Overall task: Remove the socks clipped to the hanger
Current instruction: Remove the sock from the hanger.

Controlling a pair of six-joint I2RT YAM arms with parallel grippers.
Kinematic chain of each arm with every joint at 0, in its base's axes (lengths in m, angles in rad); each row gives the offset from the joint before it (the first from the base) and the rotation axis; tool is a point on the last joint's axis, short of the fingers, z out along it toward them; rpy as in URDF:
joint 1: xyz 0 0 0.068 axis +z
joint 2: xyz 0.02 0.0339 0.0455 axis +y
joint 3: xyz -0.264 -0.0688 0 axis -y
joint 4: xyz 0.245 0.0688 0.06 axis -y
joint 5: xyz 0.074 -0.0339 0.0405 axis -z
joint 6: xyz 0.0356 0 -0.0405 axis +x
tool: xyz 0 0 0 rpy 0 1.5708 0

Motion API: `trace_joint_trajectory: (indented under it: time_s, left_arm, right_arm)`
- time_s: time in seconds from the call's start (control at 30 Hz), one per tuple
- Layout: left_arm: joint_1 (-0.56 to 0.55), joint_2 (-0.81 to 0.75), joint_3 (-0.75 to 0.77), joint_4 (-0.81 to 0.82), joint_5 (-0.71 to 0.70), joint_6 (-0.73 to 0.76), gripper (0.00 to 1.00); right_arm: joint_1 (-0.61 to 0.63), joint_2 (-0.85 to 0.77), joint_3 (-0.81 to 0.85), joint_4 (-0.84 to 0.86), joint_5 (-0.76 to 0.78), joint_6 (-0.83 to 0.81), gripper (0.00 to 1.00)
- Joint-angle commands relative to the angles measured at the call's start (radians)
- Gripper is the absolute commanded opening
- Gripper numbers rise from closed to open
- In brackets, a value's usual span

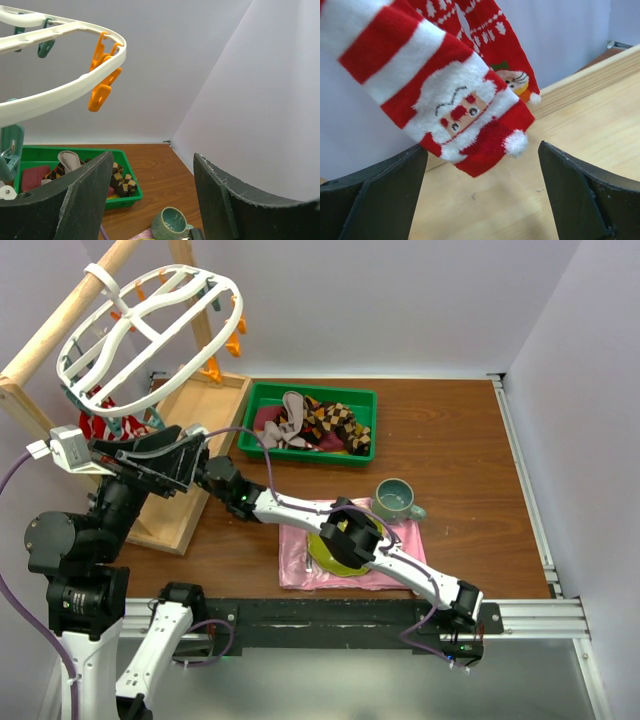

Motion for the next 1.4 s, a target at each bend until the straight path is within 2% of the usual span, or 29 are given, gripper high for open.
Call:
trace_joint_trajectory:
  time_s: [0.0, 0.03, 0.07, 0.13, 0.17, 0.27, 0.3, 0.33, 0.47, 0.7, 0.87, 1.17, 1.37]
  left_arm:
    - [-0.003, 0.011, 0.011, 0.002, 0.001, 0.023, 0.7]
    - [-0.003, 0.009, 0.008, 0.001, 0.0, 0.024, 0.7]
    - [-0.003, 0.011, 0.003, 0.004, -0.002, 0.023, 0.7]
    - [-0.003, 0.011, 0.003, 0.002, -0.002, 0.023, 0.7]
    - [-0.003, 0.011, 0.003, 0.002, 0.0, 0.021, 0.7]
    - [-0.003, 0.003, 0.006, -0.005, -0.008, 0.026, 0.7]
    - [-0.003, 0.001, 0.006, -0.01, -0.009, 0.026, 0.7]
    - [-0.003, 0.001, 0.006, -0.014, -0.011, 0.03, 0.7]
    - [-0.003, -0.006, 0.003, -0.03, -0.031, 0.044, 0.7]
    - [-0.003, -0.012, -0.014, -0.061, -0.055, 0.063, 0.7]
    - [-0.003, -0.022, -0.072, -0.022, -0.038, 0.041, 0.7]
    - [-0.003, -0.029, -0.133, 0.031, 0.001, 0.023, 0.71]
    - [-0.003, -0.022, -0.169, 0.056, 0.04, 0.014, 0.71]
  right_arm:
    - [0.008, -0.098, 0.001, 0.117, 0.016, -0.004, 0.89]
    - [0.009, -0.104, -0.003, 0.12, 0.011, -0.004, 0.83]
    - [0.008, -0.109, -0.001, 0.12, 0.005, -0.004, 0.68]
    - [0.008, -0.118, 0.002, 0.118, -0.005, 0.0, 0.54]
    - [0.008, -0.121, 0.005, 0.112, -0.009, 0.003, 0.38]
    - [0.008, -0.153, -0.019, 0.114, -0.019, 0.002, 0.17]
    - [0.008, -0.165, -0.054, 0.118, -0.016, 0.0, 0.04]
    - [0.008, -0.194, -0.075, 0.124, -0.01, -0.001, 0.0]
    - [0.009, -0.283, -0.183, 0.149, 0.01, -0.015, 0.0]
    - [-0.008, -0.519, -0.541, 0.212, 0.024, -0.005, 0.0]
    - [-0.032, -0.696, -0.771, 0.233, 0.007, 0.023, 0.0]
    - [-0.121, -0.88, -1.003, 0.218, -0.065, 0.13, 0.0]
    - [-0.181, -0.96, -1.055, 0.174, -0.097, 0.163, 0.0]
